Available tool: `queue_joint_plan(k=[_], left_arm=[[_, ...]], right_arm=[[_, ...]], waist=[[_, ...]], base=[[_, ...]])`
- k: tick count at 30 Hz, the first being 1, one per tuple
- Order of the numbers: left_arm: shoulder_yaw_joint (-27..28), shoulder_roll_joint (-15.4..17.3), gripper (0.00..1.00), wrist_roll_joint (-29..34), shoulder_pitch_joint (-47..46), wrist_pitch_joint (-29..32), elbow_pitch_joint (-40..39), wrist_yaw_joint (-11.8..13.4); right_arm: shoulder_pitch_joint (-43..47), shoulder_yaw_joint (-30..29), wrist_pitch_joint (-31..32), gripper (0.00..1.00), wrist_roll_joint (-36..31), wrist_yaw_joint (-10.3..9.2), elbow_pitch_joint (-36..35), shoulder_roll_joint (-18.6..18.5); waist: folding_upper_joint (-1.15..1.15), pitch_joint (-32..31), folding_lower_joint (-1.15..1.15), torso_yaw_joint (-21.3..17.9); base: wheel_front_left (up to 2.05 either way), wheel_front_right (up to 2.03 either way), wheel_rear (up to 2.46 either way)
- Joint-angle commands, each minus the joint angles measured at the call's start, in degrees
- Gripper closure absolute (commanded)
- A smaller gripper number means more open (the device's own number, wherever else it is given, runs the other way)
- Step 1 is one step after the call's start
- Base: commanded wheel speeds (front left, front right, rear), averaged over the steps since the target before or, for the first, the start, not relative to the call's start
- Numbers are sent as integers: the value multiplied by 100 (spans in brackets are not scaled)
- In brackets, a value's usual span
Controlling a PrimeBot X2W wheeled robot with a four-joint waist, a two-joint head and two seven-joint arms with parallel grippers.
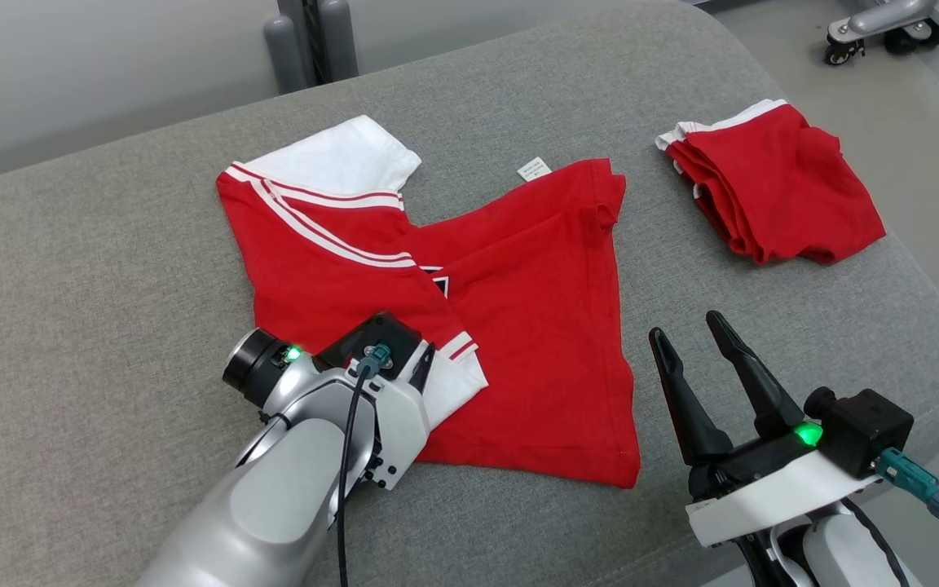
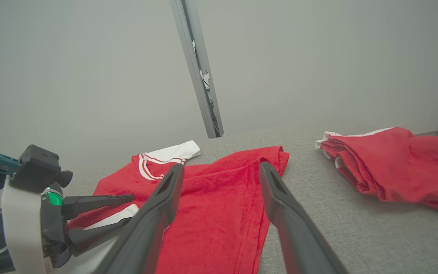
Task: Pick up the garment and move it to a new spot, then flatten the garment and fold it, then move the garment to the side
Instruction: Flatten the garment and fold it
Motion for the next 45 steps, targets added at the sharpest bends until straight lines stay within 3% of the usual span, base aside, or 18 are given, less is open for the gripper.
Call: queue_joint_plan(k=[1, 9, 10, 11, 13, 15, 26, 31, 32, 35, 45], left_arm=[[-18, 15, 0, 3, -131, -19, 70, 28], [-98, -49, 0, -80, -147, -99, 334, -38], [-129, -55, 46, -103, -130, -64, 372, -90], [-145, -60, 64, -118, -126, -56, 392, -122], [-148, -67, 76, -161, -126, -124, 407, -138], [-165, -78, 100, -180, -131, -178, 422, -147], [-64, -128, 100, -441, -71, -643, 318, -29], [239, -124, 100, -682, -12, -945, 108, 238], [421, -61, 100, -773, 40, -1068, -31, 429], [738, 71, 100, -972, 165, -1202, -296, 664], [1651, 514, 100, -1521, 1053, -1345, -1039, 1192]], right_arm=[[-27, -13, -8, 0, -17, -2, 19, -10], [-11, -25, -8, 0, -15, -2, 34, -11], [-6, -21, -8, 0, -15, -2, 37, -15], [1, -17, -8, 0, -15, -2, 40, -20], [11, -8, -8, 0, -10, -2, 46, -26], [22, -6, -8, 0, -11, -2, 57, -33], [78, -8, -8, 0, -60, -2, 131, -74], [132, -86, -8, 0, -65, -2, 132, -102], [171, -136, -8, 0, -75, -2, 137, -119], [209, -183, -8, 0, -99, -2, 142, -144], [324, -198, -8, 0, -139, -2, 172, -220]], waist=[[0, 4, 0, -3], [0, -28, 0, 2], [0, -36, 0, 6], [0, -46, 0, 12], [0, -57, 0, 25], [0, -70, 0, 45], [0, -194, 0, 235], [0, -289, 0, 411], [0, -334, 0, 533], [0, -413, 0, 749], [0, -688, 0, 1482]], base=[[0, 0, 0], [0, 0, 0], [0, 0, 0], [0, 0, 0], [0, 0, 0], [0, 0, 0], [0, 0, 0], [0, 0, 0], [0, 0, 0], [0, 0, 0], [0, 0, 0]])
